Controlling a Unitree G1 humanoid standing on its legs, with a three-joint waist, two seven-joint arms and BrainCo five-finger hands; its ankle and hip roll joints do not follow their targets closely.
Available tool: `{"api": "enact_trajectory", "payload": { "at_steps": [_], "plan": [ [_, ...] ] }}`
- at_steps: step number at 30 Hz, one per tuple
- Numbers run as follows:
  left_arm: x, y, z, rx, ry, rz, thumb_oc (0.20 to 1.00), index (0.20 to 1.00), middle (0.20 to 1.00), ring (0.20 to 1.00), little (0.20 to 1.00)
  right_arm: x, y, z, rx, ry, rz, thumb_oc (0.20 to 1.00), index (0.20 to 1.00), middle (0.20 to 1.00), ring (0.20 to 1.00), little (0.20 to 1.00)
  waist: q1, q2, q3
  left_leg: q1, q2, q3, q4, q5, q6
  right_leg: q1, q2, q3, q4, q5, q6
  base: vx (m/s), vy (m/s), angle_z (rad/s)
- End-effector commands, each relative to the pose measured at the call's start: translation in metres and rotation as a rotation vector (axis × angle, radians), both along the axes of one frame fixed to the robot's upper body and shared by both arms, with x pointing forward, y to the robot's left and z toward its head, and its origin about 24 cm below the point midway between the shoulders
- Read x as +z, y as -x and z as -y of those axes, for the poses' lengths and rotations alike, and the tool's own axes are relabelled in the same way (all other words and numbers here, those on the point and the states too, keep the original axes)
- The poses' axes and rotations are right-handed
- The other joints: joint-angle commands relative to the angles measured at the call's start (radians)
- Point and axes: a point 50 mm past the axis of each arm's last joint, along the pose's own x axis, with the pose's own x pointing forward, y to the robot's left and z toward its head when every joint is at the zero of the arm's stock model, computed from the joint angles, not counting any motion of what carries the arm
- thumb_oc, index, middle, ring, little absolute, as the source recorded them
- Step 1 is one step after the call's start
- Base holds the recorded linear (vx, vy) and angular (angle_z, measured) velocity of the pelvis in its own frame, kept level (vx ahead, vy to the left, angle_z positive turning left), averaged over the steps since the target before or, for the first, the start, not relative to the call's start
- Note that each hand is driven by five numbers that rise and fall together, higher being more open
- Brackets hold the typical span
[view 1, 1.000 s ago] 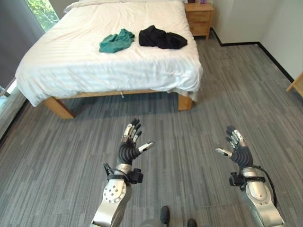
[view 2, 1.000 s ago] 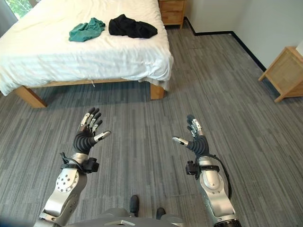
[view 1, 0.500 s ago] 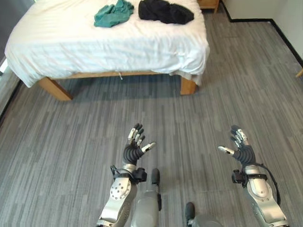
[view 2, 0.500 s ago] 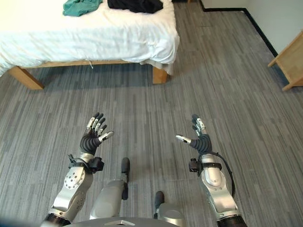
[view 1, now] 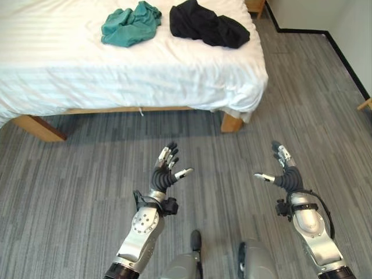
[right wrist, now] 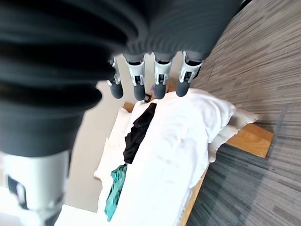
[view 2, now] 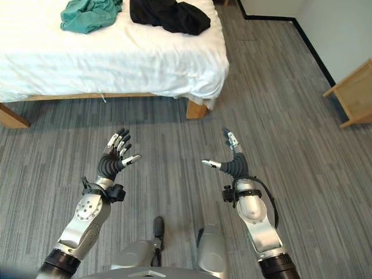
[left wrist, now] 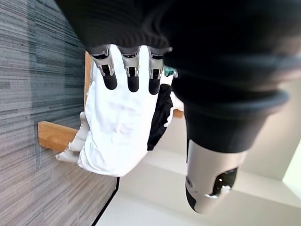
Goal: Pick up bed clothes into laundry basket.
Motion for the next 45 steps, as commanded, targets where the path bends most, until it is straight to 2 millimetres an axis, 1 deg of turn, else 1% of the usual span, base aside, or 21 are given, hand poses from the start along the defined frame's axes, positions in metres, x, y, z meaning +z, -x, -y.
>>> {"api": "enact_trajectory", "payload": {
  "at_steps": [1, 4, 7, 11, 12, 17, 19, 20, 21, 22, 25, 29, 35, 36, 37, 38, 41, 42, 43, 44, 45],
  "plan": [
    [0.012, 0.001, 0.004, -0.043, -0.022, 0.085, 1.0, 1.0, 1.0, 1.0, 1.0, 0.019, -0.004, 0.013, -0.068, 0.034, 0.112, 1.0, 1.0, 1.0, 1.0, 1.0, -0.053, -0.023, -0.013, 0.017, 0.065, 0.01, 0.006, -0.088, -0.108, 0.094, 0.051, -0.034, -0.243, 0.141, 0.019, 0.42, -0.07, 0.48],
    [0.011, 0.001, 0.002, -0.035, -0.03, 0.087, 1.0, 1.0, 1.0, 1.0, 1.0, 0.021, -0.002, 0.021, -0.103, 0.078, 0.126, 1.0, 1.0, 1.0, 1.0, 1.0, -0.067, -0.02, -0.016, 0.086, 0.075, 0.0, 0.006, -0.143, -0.115, 0.057, 0.058, -0.057, -0.261, 0.171, 0.031, 0.4, -0.083, 0.63],
    [0.008, 0.005, 0.005, -0.039, -0.018, 0.081, 1.0, 1.0, 1.0, 1.0, 1.0, 0.023, 0.005, 0.034, -0.15, 0.145, 0.137, 1.0, 1.0, 1.0, 1.0, 1.0, -0.086, -0.023, -0.047, 0.165, 0.082, -0.026, 0.006, -0.196, -0.112, 0.096, 0.062, -0.028, -0.255, 0.202, 0.008, 0.44, -0.109, 0.26],
    [0.007, 0.008, 0.005, -0.038, 0.004, 0.079, 1.0, 1.0, 1.0, 1.0, 1.0, 0.029, 0.002, 0.049, -0.194, 0.187, 0.153, 1.0, 1.0, 1.0, 1.0, 1.0, -0.092, 0.01, -0.066, 0.177, 0.126, -0.021, 0.139, -0.186, -0.151, 0.168, 0.081, -0.041, -0.257, 0.188, -0.022, 0.34, -0.14, 0.24],
    [0.013, 0.007, 0.005, -0.025, 0.068, 0.095, 1.0, 1.0, 1.0, 1.0, 1.0, 0.047, -0.009, 0.054, -0.224, 0.244, 0.222, 1.0, 1.0, 1.0, 1.0, 1.0, -0.06, 0.0, -0.022, 0.001, 0.119, -0.044, 0.54, -0.02, -0.19, 0.261, 0.087, -0.046, -0.273, 0.148, -0.083, 0.17, -0.191, -0.17],
    [0.018, 0.004, 0.005, 0.009, 0.109, 0.113, 1.0, 1.0, 1.0, 1.0, 1.0, 0.062, -0.014, 0.06, -0.277, 0.254, 0.285, 1.0, 1.0, 1.0, 1.0, 1.0, -0.025, -0.029, 0.025, -0.18, 0.116, -0.003, 0.755, -0.02, -0.177, 0.318, 0.066, -0.043, -0.274, 0.103, -0.107, 0.2, -0.124, -0.27],
    [0.013, 0.008, 0.003, 0.032, 0.148, 0.089, 1.0, 1.0, 1.0, 1.0, 1.0, 0.064, -0.014, 0.062, -0.328, 0.294, 0.302, 1.0, 1.0, 1.0, 1.0, 1.0, 0.008, -0.02, 0.021, -0.256, 0.119, 0.05, 0.554, -0.061, -0.152, 0.358, 0.062, -0.024, -0.274, 0.05, -0.091, 0.34, 0.069, -0.13],
    [0.013, 0.008, 0.003, 0.032, 0.148, 0.088, 1.0, 1.0, 1.0, 1.0, 1.0, 0.064, -0.014, 0.062, -0.328, 0.294, 0.301, 1.0, 1.0, 1.0, 1.0, 1.0, 0.011, -0.021, 0.022, -0.252, 0.118, 0.054, 0.55, -0.06, -0.152, 0.359, 0.061, -0.021, -0.274, 0.05, -0.091, 0.53, 0.21, -0.37],
    [0.008, 0.012, 0.001, 0.054, 0.151, 0.068, 1.0, 1.0, 1.0, 1.0, 1.0, 0.064, -0.012, 0.066, -0.389, 0.349, 0.321, 1.0, 1.0, 1.0, 1.0, 1.0, 0.025, 0.006, 0.009, -0.273, 0.136, 0.052, 0.336, -0.025, -0.148, 0.379, 0.078, -0.01, -0.274, 0.021, -0.071, 0.31, 0.142, -0.48],
    [0.008, 0.012, 0.002, 0.054, 0.152, 0.065, 1.0, 1.0, 1.0, 1.0, 1.0, 0.064, -0.012, 0.066, -0.391, 0.352, 0.32, 1.0, 1.0, 1.0, 1.0, 1.0, 0.026, 0.003, 0.007, -0.255, 0.131, 0.056, 0.305, -0.013, -0.149, 0.381, 0.074, -0.008, -0.274, 0.019, -0.071, 0.43, 0.213, -0.38],
    [0.0, 0.018, 0.002, 0.066, 0.154, 0.025, 1.0, 1.0, 1.0, 1.0, 1.0, 0.064, -0.015, 0.073, -0.484, 0.45, 0.329, 1.0, 1.0, 1.0, 1.0, 1.0, 0.062, 0.024, -0.004, -0.257, 0.16, 0.034, 0.036, 0.118, -0.172, 0.454, 0.074, 0.003, -0.274, -0.043, -0.061, 0.4, 0.208, -0.13],
    [-0.003, 0.02, 0.001, 0.069, 0.139, 0.014, 1.0, 1.0, 1.0, 1.0, 1.0, 0.078, -0.019, 0.079, -0.52, 0.491, 0.378, 1.0, 1.0, 1.0, 1.0, 1.0, 0.07, 0.028, -0.033, -0.242, 0.171, 0.057, 0.014, 0.139, -0.171, 0.498, 0.072, 0.003, -0.274, -0.062, -0.052, 0.26, 0.157, -0.12],
    [-0.008, 0.024, -0.005, 0.046, 0.086, -0.017, 1.0, 1.0, 1.0, 1.0, 1.0, 0.097, -0.043, 0.083, -0.535, 0.578, 0.411, 1.0, 1.0, 1.0, 1.0, 1.0, 0.121, -0.038, -0.088, -0.179, 0.115, 0.067, 0.006, 0.103, -0.138, 0.511, 0.01, 0.009, -0.211, -0.039, -0.01, 0.25, 0.166, 0.04],
    [-0.01, 0.025, -0.011, 0.05, 0.07, -0.027, 1.0, 1.0, 1.0, 1.0, 1.0, 0.102, -0.051, 0.086, -0.539, 0.658, 0.409, 1.0, 1.0, 1.0, 1.0, 1.0, 0.14, -0.057, -0.09, -0.156, 0.097, 0.062, 0.006, 0.081, -0.122, 0.48, -0.012, 0.004, -0.112, -0.026, 0.016, 0.33, 0.245, 0.5],
    [-0.013, 0.026, -0.016, 0.054, 0.054, -0.044, 1.0, 1.0, 1.0, 1.0, 1.0, 0.106, -0.062, 0.083, -0.514, 0.688, 0.398, 1.0, 1.0, 1.0, 1.0, 1.0, 0.151, -0.071, -0.073, -0.126, 0.068, 0.047, 0.006, 0.055, -0.101, 0.411, -0.033, 0.011, 0.06, 0.067, 0.049, 0.35, 0.293, 0.73],
    [-0.018, 0.027, -0.025, 0.083, 0.038, -0.065, 1.0, 1.0, 1.0, 1.0, 1.0, 0.112, -0.082, 0.067, -0.447, 0.664, 0.391, 1.0, 1.0, 1.0, 1.0, 1.0, 0.158, -0.038, -0.05, -0.118, 0.09, 0.021, 0.006, 0.045, -0.087, 0.269, 0.007, 0.037, 0.248, 0.118, 0.053, 0.27, 0.216, 0.82],
    [-0.022, 0.028, -0.027, 0.097, 0.053, -0.082, 1.0, 1.0, 1.0, 1.0, 1.0, 0.108, -0.095, 0.063, -0.419, 0.676, 0.342, 1.0, 1.0, 1.0, 1.0, 1.0, 0.161, -0.031, -0.04, -0.108, 0.089, 0.006, 0.006, 0.032, -0.091, 0.229, 0.021, 0.017, 0.209, 0.069, 0.026, 0.2, 0.035, 0.82],
    [-0.024, 0.03, -0.03, 0.1, 0.065, -0.095, 1.0, 1.0, 1.0, 1.0, 1.0, 0.091, -0.107, 0.061, -0.399, 0.654, 0.233, 1.0, 1.0, 1.0, 1.0, 1.0, 0.163, -0.022, -0.027, -0.096, 0.082, -0.013, 0.006, 0.026, -0.096, 0.206, 0.053, 0.004, 0.1, 0.015, -0.01, 0.41, -0.097, 1.06],
    [-0.028, 0.031, -0.038, 0.13, 0.059, -0.116, 1.0, 1.0, 1.0, 1.0, 1.0, 0.07, -0.116, 0.067, -0.416, 0.628, 0.11, 1.0, 1.0, 1.0, 1.0, 1.0, 0.157, -0.031, -0.013, -0.083, 0.07, -0.04, 0.006, 0.012, -0.107, 0.196, 0.072, 0.006, -0.073, 0.025, -0.03, 0.42, -0.095, 0.97],
    [-0.028, 0.031, -0.038, 0.132, 0.058, -0.116, 1.0, 1.0, 1.0, 1.0, 1.0, 0.07, -0.117, 0.066, -0.414, 0.625, 0.111, 1.0, 1.0, 1.0, 1.0, 1.0, 0.153, -0.03, -0.012, -0.078, 0.072, -0.043, 0.006, 0.006, -0.108, 0.208, 0.075, 0.003, -0.087, 0.027, -0.031, 0.35, -0.159, 0.9],
    [-0.034, 0.034, -0.044, 0.154, 0.068, -0.144, 1.0, 1.0, 1.0, 1.0, 1.0, 0.042, -0.131, 0.063, -0.414, 0.661, -0.063, 1.0, 1.0, 1.0, 1.0, 1.0, 0.189, -0.032, -0.014, -0.079, 0.063, -0.04, 0.006, -0.002, -0.119, 0.259, 0.052, -0.041, -0.194, 0.065, -0.03, 0.16, -0.114, 0.83]
  ]
}}
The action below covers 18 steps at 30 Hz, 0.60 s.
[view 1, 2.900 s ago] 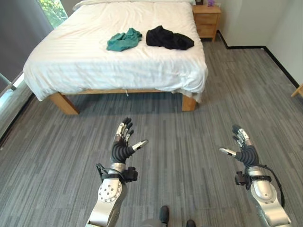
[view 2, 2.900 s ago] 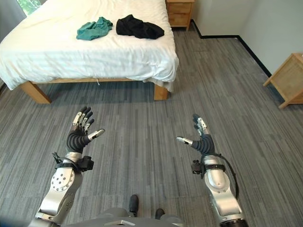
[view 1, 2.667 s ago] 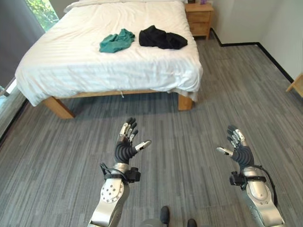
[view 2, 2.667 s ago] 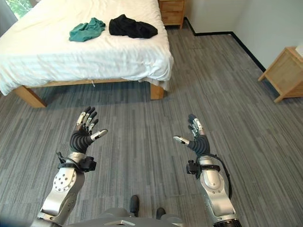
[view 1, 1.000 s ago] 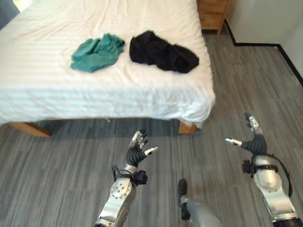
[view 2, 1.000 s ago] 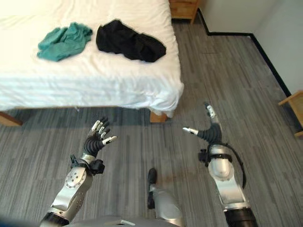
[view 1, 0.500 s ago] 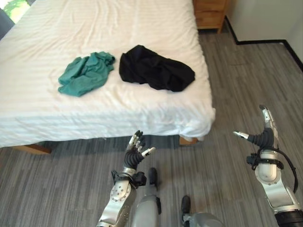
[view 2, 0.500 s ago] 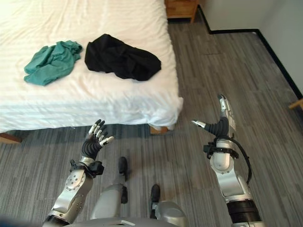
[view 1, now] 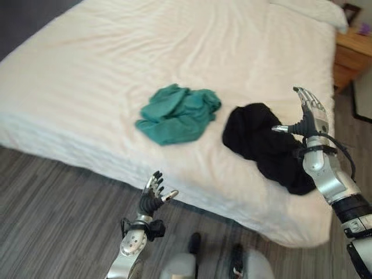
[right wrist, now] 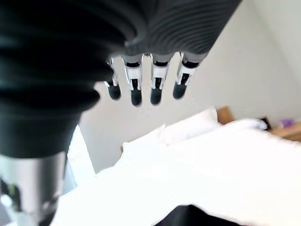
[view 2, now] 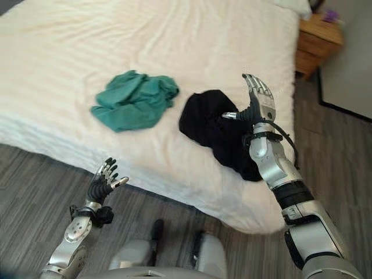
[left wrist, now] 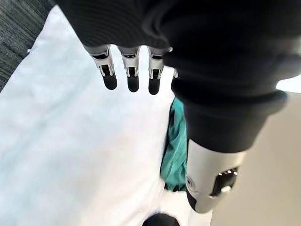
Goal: Pick up bed clothes into laundry basket.
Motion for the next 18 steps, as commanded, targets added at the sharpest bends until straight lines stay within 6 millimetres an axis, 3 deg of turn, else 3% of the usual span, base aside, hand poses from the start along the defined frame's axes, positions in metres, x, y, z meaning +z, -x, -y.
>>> {"api": "enact_trajectory", "payload": {
  "at_steps": [1, 5, 6, 7, 8, 10, 12, 14, 18],
  "plan": [
    [0.026, -0.005, 0.012, -0.056, 0.053, 0.142, 1.0, 1.0, 1.0, 1.0, 1.0, 0.012, -0.012, 0.016, -0.1, -0.019, -0.023, 1.0, 1.0, 1.0, 1.0, 1.0, 0.018, 0.016, 0.019, -0.049, 0.092, 0.032, -0.044, 0.029, -0.078, 0.243, -0.018, -0.062, -0.094, 0.068, 0.021, 0.19, -0.146, 0.62],
    [0.019, -0.002, 0.01, -0.026, 0.07, 0.111, 1.0, 1.0, 1.0, 1.0, 1.0, -0.039, -0.003, 0.024, -0.241, -0.103, -0.236, 1.0, 1.0, 1.0, 1.0, 1.0, 0.036, 0.046, 0.015, -0.07, 0.098, 0.031, -0.044, 0.038, -0.089, 0.26, -0.017, -0.083, -0.139, 0.086, 0.012, 0.1, -0.056, 0.24],
    [0.019, -0.002, 0.01, -0.026, 0.069, 0.111, 1.0, 1.0, 1.0, 1.0, 1.0, -0.039, -0.003, 0.024, -0.241, -0.104, -0.235, 1.0, 1.0, 1.0, 1.0, 1.0, 0.035, 0.045, 0.015, -0.07, 0.098, 0.03, -0.044, 0.038, -0.089, 0.26, -0.017, -0.084, -0.14, 0.085, 0.011, 0.1, -0.055, 0.14],
    [0.015, -0.001, 0.009, -0.025, 0.062, 0.092, 1.0, 1.0, 1.0, 1.0, 1.0, -0.06, 0.007, 0.028, -0.285, -0.153, -0.325, 0.457, 0.457, 0.457, 0.457, 0.457, 0.041, 0.058, 0.011, -0.075, 0.102, 0.026, -0.044, 0.038, -0.094, 0.269, -0.017, -0.092, -0.149, 0.078, 0.006, 0.08, -0.069, -0.08],
    [0.016, -0.002, 0.008, -0.021, 0.056, 0.094, 1.0, 1.0, 1.0, 1.0, 1.0, -0.066, 0.011, 0.03, -0.294, -0.163, -0.35, 0.2, 0.2, 0.2, 0.2, 0.2, 0.043, 0.061, 0.01, -0.077, 0.104, 0.025, -0.044, 0.039, -0.097, 0.274, -0.015, -0.096, -0.152, 0.074, 0.006, 0.08, -0.069, -0.1],
    [0.017, -0.005, 0.005, -0.01, 0.048, 0.102, 1.0, 1.0, 1.0, 1.0, 1.0, -0.077, 0.018, 0.032, -0.3, -0.165, -0.394, 0.2, 0.2, 0.2, 0.2, 0.2, 0.043, 0.066, 0.008, -0.075, 0.108, 0.024, -0.044, 0.039, -0.102, 0.281, -0.014, -0.098, -0.153, 0.07, 0.005, 0.05, -0.064, -0.08],
    [0.037, -0.015, -0.009, 0.064, 0.008, 0.198, 1.0, 1.0, 1.0, 1.0, 1.0, -0.093, 0.032, 0.034, -0.298, -0.23, -0.414, 0.2, 0.2, 0.2, 0.2, 0.2, 0.035, 0.071, 0.004, -0.067, 0.121, 0.027, -0.044, 0.039, -0.11, 0.295, -0.01, -0.096, -0.153, 0.057, 0.001, 0.06, -0.101, -0.14],
    [0.085, -0.028, -0.045, 0.222, -0.151, 0.397, 1.0, 1.0, 1.0, 1.0, 1.0, -0.116, 0.071, 0.048, -0.317, -0.332, -0.393, 0.2, 0.2, 0.2, 0.2, 0.2, -0.001, 0.071, -0.009, -0.046, 0.137, 0.043, -0.044, 0.034, -0.116, 0.315, -0.013, -0.092, -0.153, 0.047, 0.005, 0.07, -0.054, -0.13],
    [0.14, -0.038, -0.068, 0.305, -0.34, 0.598, 1.0, 1.0, 1.0, 1.0, 1.0, -0.136, 0.115, 0.074, -0.421, -0.436, -0.404, 0.2, 0.2, 0.2, 0.2, 0.2, -0.044, 0.071, -0.031, -0.018, 0.149, 0.067, -0.044, 0.024, -0.117, 0.331, -0.016, -0.078, -0.153, 0.044, 0.011, 0.07, 0.006, -0.1]
  ]
}}
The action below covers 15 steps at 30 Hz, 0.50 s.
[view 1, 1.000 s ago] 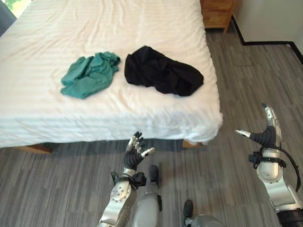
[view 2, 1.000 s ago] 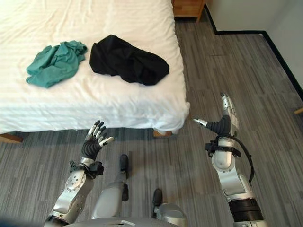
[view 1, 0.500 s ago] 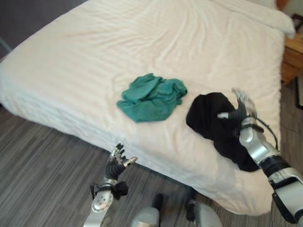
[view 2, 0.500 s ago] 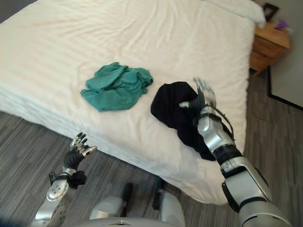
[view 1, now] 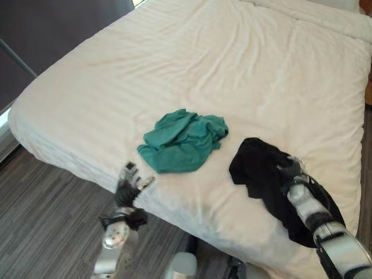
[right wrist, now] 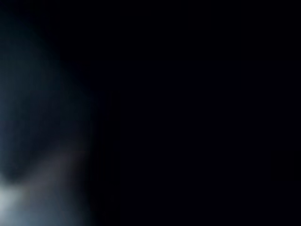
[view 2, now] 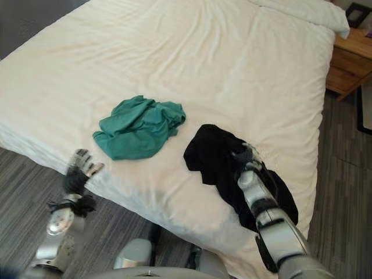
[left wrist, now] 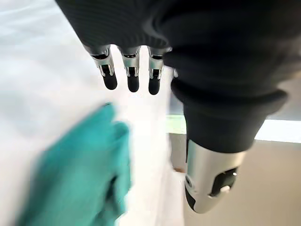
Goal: Pick up bed clothes into laundry basket.
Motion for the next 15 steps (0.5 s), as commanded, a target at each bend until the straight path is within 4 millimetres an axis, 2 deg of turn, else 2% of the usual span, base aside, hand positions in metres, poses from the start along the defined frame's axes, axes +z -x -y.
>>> {"api": "enact_trajectory", "payload": {
  "at_steps": [1, 4, 5, 6, 7, 8, 9, 11, 12, 13, 15],
  "plan": [
    [0.046, -0.014, 0.002, 0.051, -0.205, 0.2, 1.0, 1.0, 1.0, 1.0, 1.0, -0.025, 0.038, 0.046, -0.176, -0.026, -0.155, 0.2, 0.2, 0.2, 0.2, 0.2, -0.048, -0.001, -0.002, -0.023, 0.041, -0.014, 0.001, -0.014, -0.054, 0.148, -0.039, -0.007, -0.022, -0.135, 0.071, 0.03, 0.01, -0.29],
    [0.054, -0.025, -0.001, 0.091, -0.256, 0.199, 1.0, 1.0, 1.0, 1.0, 1.0, -0.046, 0.075, 0.058, -0.266, -0.058, -0.249, 0.2, 0.2, 0.2, 0.2, 0.2, -0.091, -0.004, -0.014, -0.009, 0.045, 0.002, 0.001, -0.023, -0.053, 0.151, -0.04, 0.008, -0.022, -0.134, 0.075, 0.05, 0.024, -0.29],
    [0.054, -0.033, -0.001, 0.096, -0.273, 0.171, 1.0, 1.0, 1.0, 1.0, 1.0, -0.052, 0.086, 0.062, -0.3, -0.073, -0.285, 0.2, 0.2, 0.2, 0.2, 0.2, -0.11, -0.005, -0.018, -0.005, 0.047, 0.009, 0.001, -0.025, -0.052, 0.151, -0.039, 0.015, -0.022, -0.132, 0.077, 0.04, 0.021, -0.18],
    [0.054, -0.034, -0.001, 0.094, -0.273, 0.172, 1.0, 1.0, 1.0, 1.0, 1.0, -0.052, 0.086, 0.062, -0.301, -0.074, -0.284, 0.2, 0.2, 0.2, 0.2, 0.2, -0.107, -0.005, -0.017, -0.004, 0.047, 0.009, 0.001, -0.025, -0.052, 0.151, -0.039, 0.015, -0.022, -0.133, 0.077, 0.0, 0.0, 0.0],
    [0.05, -0.04, -0.001, 0.094, -0.298, 0.128, 1.0, 1.0, 1.0, 1.0, 1.0, -0.061, 0.101, 0.065, -0.34, -0.089, -0.341, 0.2, 0.2, 0.2, 0.2, 0.2, -0.123, -0.005, -0.02, 0.0, 0.049, 0.014, 0.001, -0.027, -0.052, 0.15, -0.04, 0.02, -0.022, -0.13, 0.079, 0.04, 0.035, -0.17],
    [0.045, -0.054, 0.0, 0.092, -0.377, 0.05, 1.0, 1.0, 1.0, 1.0, 1.0, -0.078, 0.131, 0.069, -0.4, -0.1, -0.47, 0.2, 0.2, 0.2, 0.2, 0.2, -0.146, -0.003, -0.024, 0.009, 0.052, 0.028, 0.001, -0.032, -0.052, 0.147, -0.041, 0.029, -0.022, -0.124, 0.084, 0.06, 0.063, -0.23],
    [0.037, -0.059, 0.0, 0.086, -0.397, 0.001, 1.0, 1.0, 1.0, 1.0, 1.0, -0.084, 0.144, 0.07, -0.413, -0.097, -0.532, 0.2, 0.2, 0.2, 0.2, 0.2, -0.161, -0.001, -0.026, 0.012, 0.052, 0.037, 0.001, -0.033, -0.052, 0.144, -0.042, 0.033, -0.022, -0.12, 0.087, 0.05, 0.071, -0.17],
    [0.02, -0.071, -0.004, 0.105, -0.419, -0.121, 1.0, 1.0, 1.0, 1.0, 1.0, -0.091, 0.163, 0.071, -0.434, -0.094, -0.611, 0.2, 0.2, 0.2, 0.2, 0.2, -0.187, 0.0, -0.03, 0.016, 0.055, 0.056, 0.001, -0.035, -0.053, 0.139, -0.043, 0.043, -0.022, -0.113, 0.092, 0.02, 0.05, -0.08],
    [0.02, -0.072, -0.004, 0.104, -0.42, -0.119, 1.0, 1.0, 1.0, 1.0, 1.0, -0.091, 0.162, 0.071, -0.435, -0.095, -0.61, 0.2, 0.2, 0.2, 0.2, 0.2, -0.185, 0.0, -0.029, 0.016, 0.055, 0.056, 0.001, -0.036, -0.053, 0.139, -0.043, 0.044, -0.022, -0.113, 0.092, -0.01, 0.062, -0.38],
    [0.005, -0.082, -0.017, 0.152, -0.526, -0.277, 1.0, 1.0, 1.0, 1.0, 1.0, -0.095, 0.18, 0.074, -0.46, -0.089, -0.671, 0.2, 0.2, 0.2, 0.2, 0.2, -0.207, 0.001, -0.031, 0.019, 0.055, 0.075, 0.001, -0.036, -0.055, 0.132, -0.042, 0.054, -0.022, -0.103, 0.097, -0.01, 0.068, -0.65],
    [-0.016, -0.086, -0.035, 0.195, -0.684, -0.493, 1.0, 1.0, 1.0, 1.0, 1.0, -0.099, 0.197, 0.075, -0.472, -0.077, -0.732, 0.2, 0.2, 0.2, 0.2, 0.2, -0.239, 0.001, -0.033, 0.02, 0.053, 0.091, 0.001, -0.035, -0.057, 0.123, -0.039, 0.063, -0.022, -0.095, 0.102, -0.01, 0.072, -0.6]
  ]
}}
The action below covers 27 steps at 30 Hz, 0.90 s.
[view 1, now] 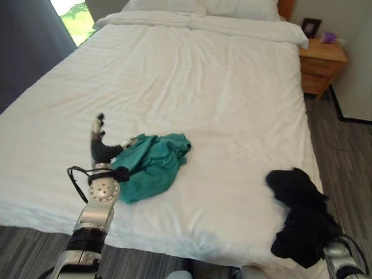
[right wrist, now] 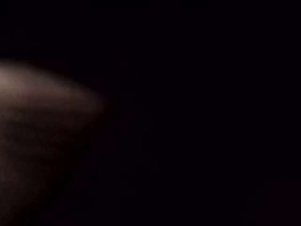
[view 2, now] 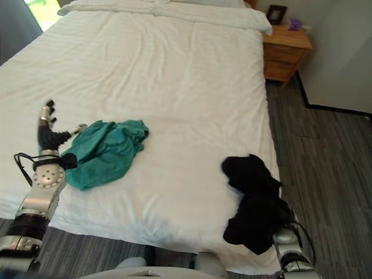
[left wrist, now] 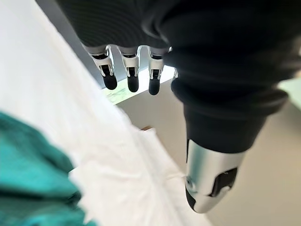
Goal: Pick up bed clothes into laundry basket.
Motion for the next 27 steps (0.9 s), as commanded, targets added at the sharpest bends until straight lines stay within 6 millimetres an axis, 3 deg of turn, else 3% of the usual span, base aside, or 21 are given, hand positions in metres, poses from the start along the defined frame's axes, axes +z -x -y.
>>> {"api": "enact_trajectory", "payload": {
  "at_steps": [1, 2, 4, 5, 6, 7, 9, 12, 14, 17, 18, 19, 20, 21, 22, 23, 24, 25, 26, 27],
  "plan": [
    [0.018, -0.013, -0.024, 0.077, -0.221, -0.059, 1.0, 1.0, 1.0, 1.0, 1.0, -0.011, 0.048, 0.006, -0.023, -0.001, -0.185, 0.2, 0.2, 0.2, 0.2, 0.2, -0.039, 0.018, 0.027, -0.031, 0.048, -0.052, 0.006, -0.012, -0.052, 0.123, -0.049, -0.013, 0.02, -0.112, 0.102, -0.01, 0.045, -0.46],
    [0.014, -0.014, -0.029, 0.087, -0.282, -0.126, 1.0, 1.0, 1.0, 1.0, 1.0, -0.012, 0.055, 0.006, -0.025, 0.002, -0.208, 0.2, 0.2, 0.2, 0.2, 0.2, -0.049, 0.018, 0.027, -0.029, 0.048, -0.044, 0.006, -0.013, -0.053, 0.12, -0.049, -0.009, 0.02, -0.109, 0.104, 0.0, 0.062, -0.38],
    [-0.029, -0.005, -0.034, 0.002, -0.546, -0.53, 1.0, 1.0, 1.0, 1.0, 1.0, -0.009, 0.064, 0.014, -0.008, 0.02, -0.263, 0.2, 0.2, 0.2, 0.2, 0.2, -0.092, 0.016, 0.03, -0.027, 0.045, -0.024, 0.006, -0.012, -0.053, 0.11, -0.046, 0.006, 0.02, -0.097, 0.11, -0.03, 0.114, -0.24],
    [-0.029, -0.006, -0.033, 0.0, -0.548, -0.529, 1.0, 1.0, 1.0, 1.0, 1.0, -0.009, 0.065, 0.014, -0.01, 0.019, -0.263, 0.2, 0.2, 0.2, 0.2, 0.2, -0.09, 0.016, 0.03, -0.026, 0.045, -0.023, 0.006, -0.013, -0.053, 0.11, -0.047, 0.007, 0.02, -0.098, 0.11, -0.04, 0.107, -0.23],
    [-0.041, -0.001, -0.032, -0.047, -0.619, -0.631, 0.47, 0.47, 0.47, 0.47, 0.47, -0.006, 0.063, 0.019, -0.002, 0.031, -0.263, 0.2, 0.2, 0.2, 0.2, 0.2, -0.103, 0.016, 0.03, -0.025, 0.044, -0.015, 0.006, -0.013, -0.053, 0.106, -0.046, 0.013, 0.02, -0.094, 0.112, -0.01, 0.046, -0.3],
    [-0.041, -0.002, -0.031, -0.049, -0.62, -0.631, 0.2, 0.2, 0.2, 0.2, 0.2, -0.006, 0.063, 0.019, -0.004, 0.031, -0.263, 0.2, 0.2, 0.2, 0.2, 0.2, -0.101, 0.016, 0.031, -0.025, 0.044, -0.015, 0.006, -0.014, -0.053, 0.107, -0.046, 0.014, 0.02, -0.094, 0.113, -0.02, 0.105, -0.39],
    [-0.072, 0.015, -0.023, -0.147, -0.699, -0.835, 0.2, 0.2, 0.2, 0.2, 0.2, 0.004, 0.048, 0.031, 0.033, 0.064, -0.231, 0.2, 0.2, 0.2, 0.2, 0.2, -0.123, 0.017, 0.031, -0.022, 0.039, 0.012, 0.006, -0.017, -0.051, 0.091, -0.047, 0.033, 0.02, -0.084, 0.12, -0.04, 0.154, -0.23],
    [-0.075, 0.017, -0.021, -0.155, -0.681, -0.839, 0.2, 0.2, 0.2, 0.2, 0.2, 0.011, 0.036, 0.037, 0.053, 0.082, -0.191, 0.2, 0.2, 0.2, 0.2, 0.2, -0.128, 0.017, 0.031, -0.023, 0.032, 0.023, 0.006, -0.02, -0.046, 0.08, -0.053, 0.043, 0.02, -0.075, 0.125, -0.08, 0.152, -0.31],
    [-0.05, -0.001, -0.025, -0.1, -0.656, -0.722, 0.2, 0.2, 0.2, 0.2, 0.2, 0.019, 0.023, 0.042, 0.057, 0.091, -0.113, 0.2, 0.2, 0.2, 0.2, 0.2, -0.137, 0.01, 0.04, -0.036, 0.02, 0.014, 0.006, -0.023, -0.036, 0.064, -0.068, 0.045, 0.02, -0.062, 0.128, -0.15, 0.115, -0.18],
    [0.03, -0.05, -0.016, -0.011, -0.546, -0.324, 0.2, 0.2, 0.2, 0.2, 0.2, 0.019, 0.004, 0.03, 0.055, 0.065, 0.012, 0.2, 0.2, 0.2, 0.2, 0.2, -0.157, 0.001, 0.097, -0.094, 0.002, -0.014, 0.006, -0.012, -0.02, 0.007, -0.094, 0.055, 0.038, -0.031, 0.141, -0.26, 0.041, 0.21],
    [0.03, -0.05, -0.016, -0.01, -0.546, -0.323, 0.2, 0.2, 0.2, 0.2, 0.2, 0.019, 0.003, 0.029, 0.055, 0.064, 0.014, 0.2, 0.2, 0.2, 0.2, 0.2, -0.158, 0.0, 0.098, -0.095, 0.001, -0.015, 0.006, -0.011, -0.02, 0.006, -0.095, 0.054, 0.039, -0.031, 0.141, -0.25, -0.002, 0.34],
    [0.061, -0.062, -0.005, -0.007, -0.482, -0.137, 0.2, 0.2, 0.2, 0.2, 0.2, 0.019, -0.003, 0.022, 0.06, 0.048, 0.057, 0.2, 0.2, 0.2, 0.2, 0.2, -0.156, 0.0, 0.121, -0.111, 0.004, -0.017, 0.006, -0.006, -0.013, -0.013, -0.095, 0.06, 0.073, -0.043, 0.147, -0.36, 0.005, 0.39],
    [0.108, -0.067, 0.022, -0.059, -0.346, 0.192, 0.2, 0.2, 0.2, 0.2, 0.2, 0.012, -0.011, 0.004, 0.072, 0.0, 0.105, 0.2, 0.2, 0.2, 0.2, 0.2, -0.138, 0.007, 0.146, -0.145, 0.019, 0.005, 0.006, 0.015, -0.003, -0.039, -0.099, 0.035, 0.157, -0.08, 0.141, -0.37, 0.0, 0.26],
    [0.108, -0.066, 0.021, -0.057, -0.346, 0.192, 0.2, 0.2, 0.2, 0.2, 0.2, 0.012, -0.011, 0.004, 0.073, 0.0, 0.105, 0.2, 0.2, 0.2, 0.2, 0.2, -0.138, 0.007, 0.144, -0.15, 0.019, 0.006, 0.006, 0.02, -0.004, -0.044, -0.098, 0.036, 0.157, -0.076, 0.139, -0.42, 0.035, 0.08],
    [0.124, -0.059, 0.038, -0.11, -0.243, 0.354, 0.2, 0.2, 0.2, 0.2, 0.2, 0.005, -0.008, -0.007, 0.087, -0.033, 0.1, 0.2, 0.2, 0.2, 0.2, 0.2, -0.112, 0.013, 0.145, -0.156, 0.034, 0.044, 0.006, 0.035, 0.0, -0.032, -0.105, -0.011, 0.234, -0.121, 0.123, -0.17, 0.029, -0.32],
    [0.124, -0.059, 0.038, -0.11, -0.243, 0.354, 0.2, 0.2, 0.2, 0.2, 0.2, 0.005, -0.008, -0.007, 0.087, -0.033, 0.1, 0.2, 0.2, 0.2, 0.2, 0.2, -0.112, 0.014, 0.144, -0.157, 0.035, 0.044, 0.006, 0.035, 0.0, -0.033, -0.104, -0.011, 0.234, -0.12, 0.123, -0.29, 0.13, -0.77],
    [0.14, -0.04, 0.058, -0.203, -0.145, 0.537, 0.2, 0.2, 0.2, 0.2, 0.2, 0.002, 0.002, -0.009, 0.056, -0.044, 0.092, 0.2, 0.2, 0.2, 0.2, 0.2, -0.073, 0.023, 0.135, -0.154, 0.053, 0.105, 0.006, 0.047, 0.007, 0.007, -0.126, -0.103, 0.333, -0.184, 0.109, -0.14, 0.094, -0.57],
    [0.139, -0.039, 0.058, -0.202, -0.143, 0.535, 0.2, 0.2, 0.2, 0.2, 0.2, 0.002, 0.002, -0.008, 0.057, -0.043, 0.09, 0.2, 0.2, 0.2, 0.2, 0.2, -0.072, 0.025, 0.133, -0.155, 0.055, 0.107, 0.006, 0.05, 0.007, 0.003, -0.124, -0.101, 0.334, -0.181, 0.107, -0.26, 0.193, -0.81],
    [0.141, -0.019, 0.068, -0.257, -0.092, 0.624, 0.2, 0.2, 0.2, 0.2, 0.2, 0.0, 0.011, -0.006, 0.034, -0.043, 0.072, 0.2, 0.2, 0.2, 0.2, 0.2, -0.039, 0.023, 0.107, -0.149, 0.064, 0.176, 0.006, 0.056, 0.015, 0.063, -0.162, -0.2, 0.411, -0.22, 0.103, -0.19, 0.117, -0.97],
    [0.146, -0.01, 0.07, -0.278, -0.084, 0.668, 0.2, 0.2, 0.2, 0.2, 0.2, 0.002, 0.011, -0.003, 0.027, -0.034, 0.073, 0.2, 0.2, 0.2, 0.2, 0.2, -0.018, 0.021, 0.087, -0.156, 0.071, 0.212, 0.006, 0.06, 0.021, 0.102, -0.179, -0.254, 0.432, -0.223, 0.101, -0.17, 0.122, -1.57]
  ]
}}
